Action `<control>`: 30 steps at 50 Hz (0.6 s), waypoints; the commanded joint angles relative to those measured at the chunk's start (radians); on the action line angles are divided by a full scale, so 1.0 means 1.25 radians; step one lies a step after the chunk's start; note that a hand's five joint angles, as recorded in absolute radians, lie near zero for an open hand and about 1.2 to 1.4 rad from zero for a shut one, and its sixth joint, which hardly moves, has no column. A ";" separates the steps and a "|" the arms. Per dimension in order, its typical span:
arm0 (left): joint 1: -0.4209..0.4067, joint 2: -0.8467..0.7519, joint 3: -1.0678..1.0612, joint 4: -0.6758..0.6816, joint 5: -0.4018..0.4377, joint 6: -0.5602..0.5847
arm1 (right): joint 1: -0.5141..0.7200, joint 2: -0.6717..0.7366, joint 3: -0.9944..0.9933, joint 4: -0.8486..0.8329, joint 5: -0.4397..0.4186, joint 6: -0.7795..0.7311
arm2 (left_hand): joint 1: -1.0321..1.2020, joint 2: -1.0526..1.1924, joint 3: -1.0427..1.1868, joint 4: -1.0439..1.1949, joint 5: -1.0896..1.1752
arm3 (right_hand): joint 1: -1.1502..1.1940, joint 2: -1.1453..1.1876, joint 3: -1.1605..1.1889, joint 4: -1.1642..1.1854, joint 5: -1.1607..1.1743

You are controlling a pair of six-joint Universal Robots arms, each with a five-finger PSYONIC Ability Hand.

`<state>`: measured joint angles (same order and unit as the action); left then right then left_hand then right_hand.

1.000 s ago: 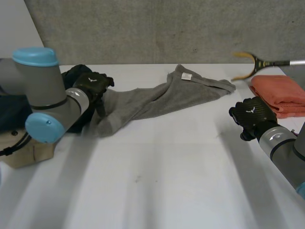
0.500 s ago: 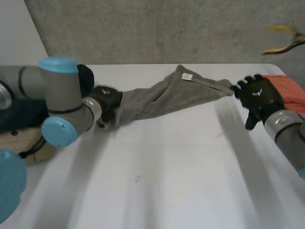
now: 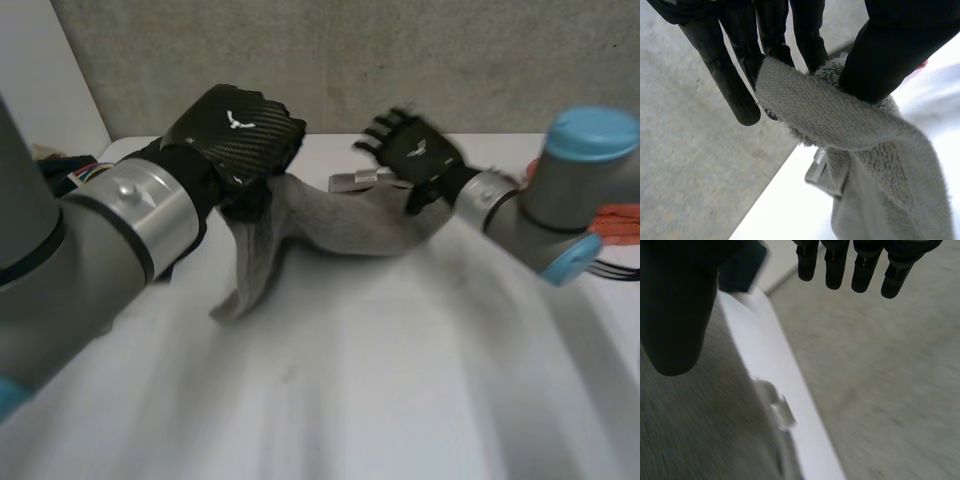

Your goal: Fold the laundry.

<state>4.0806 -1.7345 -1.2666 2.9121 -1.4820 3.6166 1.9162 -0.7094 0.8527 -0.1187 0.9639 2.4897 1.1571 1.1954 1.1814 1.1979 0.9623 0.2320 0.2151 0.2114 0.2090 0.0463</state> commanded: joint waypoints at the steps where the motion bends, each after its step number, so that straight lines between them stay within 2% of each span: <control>1: -0.032 0.061 -0.060 0.019 0.000 0.020 | 0.078 0.124 -0.053 0.086 -0.072 -0.011 | 0.191 0.161 0.172 0.159 0.208 | -0.045 -0.032 -0.029 -0.027 -0.036; 2: -0.032 0.066 -0.067 0.024 0.000 0.020 | 0.086 0.150 -0.076 0.108 -0.077 -0.027 | 0.191 0.161 0.172 0.159 0.208 | 0.248 0.262 0.265 0.267 0.257; 3: -0.032 0.071 -0.078 0.036 0.000 0.020 | 0.087 0.158 -0.088 0.111 -0.075 -0.033 | 0.191 0.161 0.172 0.159 0.208 | 0.421 0.434 0.437 0.439 0.430; 5: -0.031 0.073 -0.085 0.050 0.000 0.020 | 0.087 0.164 -0.119 0.111 -0.062 -0.053 | 0.191 0.161 0.172 0.159 0.208 | 0.899 0.913 0.916 0.918 0.908; 8: -0.017 0.073 -0.094 0.079 -0.002 0.021 | 0.082 0.138 -0.175 0.108 0.010 -0.056 | 0.191 0.161 0.172 0.159 0.208 | 0.931 0.945 0.948 0.950 0.940; 9: -0.003 0.072 -0.094 0.093 -0.002 0.021 | 0.077 0.120 -0.202 0.102 0.058 -0.048 | 0.191 0.161 0.172 0.159 0.208 | 0.931 0.945 0.948 0.950 0.940; 12: 0.023 0.068 -0.086 0.112 0.000 0.021 | 0.060 0.087 -0.222 0.072 0.123 -0.021 | 0.191 0.161 0.172 0.159 0.208 | 0.931 0.945 0.948 0.950 0.940; 15: 0.059 0.061 -0.073 0.154 0.001 0.020 | 0.037 0.024 -0.209 0.006 0.230 0.024 | 0.191 0.161 0.172 0.159 0.208 | 0.931 0.945 0.948 0.950 0.940; 16: 0.062 0.059 -0.069 0.169 0.001 0.020 | 0.033 -0.002 -0.195 -0.007 0.257 0.034 | 0.191 0.161 0.172 0.159 0.208 | 0.931 0.945 0.948 0.950 0.940; 17: 0.067 0.051 -0.063 0.200 0.001 0.020 | 0.024 -0.058 -0.151 -0.021 0.316 0.044 | 0.191 0.161 0.172 0.159 0.208 | 0.931 0.945 0.948 0.950 0.940; 20: 0.072 0.037 -0.058 0.251 0.000 0.020 | 0.006 -0.148 -0.044 -0.034 0.383 0.043 | 0.191 0.161 0.172 0.159 0.208 | 0.931 0.945 0.948 0.950 0.940; 21: 0.073 0.027 -0.057 0.281 0.000 0.020 | -0.006 -0.209 0.034 -0.038 0.415 0.044 | 0.191 0.161 0.172 0.159 0.208 | 0.931 0.945 0.948 0.950 0.940; 25: 0.076 -0.010 -0.058 0.345 0.006 0.019 | -0.015 -0.330 0.236 -0.034 0.407 0.043 | 0.191 0.161 0.172 0.159 0.208 | 0.931 0.945 0.948 0.950 0.940; 30: 0.078 -0.082 -0.064 0.385 0.005 0.020 | -0.005 -0.415 0.454 -0.011 0.407 0.045 | 0.191 0.161 0.172 0.159 0.208 | 0.931 0.945 0.948 0.950 0.940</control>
<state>4.1784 -1.7333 -1.3377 3.3144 -1.4777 3.6408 1.9006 -1.0712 1.0600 -0.1654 1.4847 2.5484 1.1571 1.1954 1.1814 1.2017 0.9624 1.1190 1.1766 1.1862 1.1957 0.9684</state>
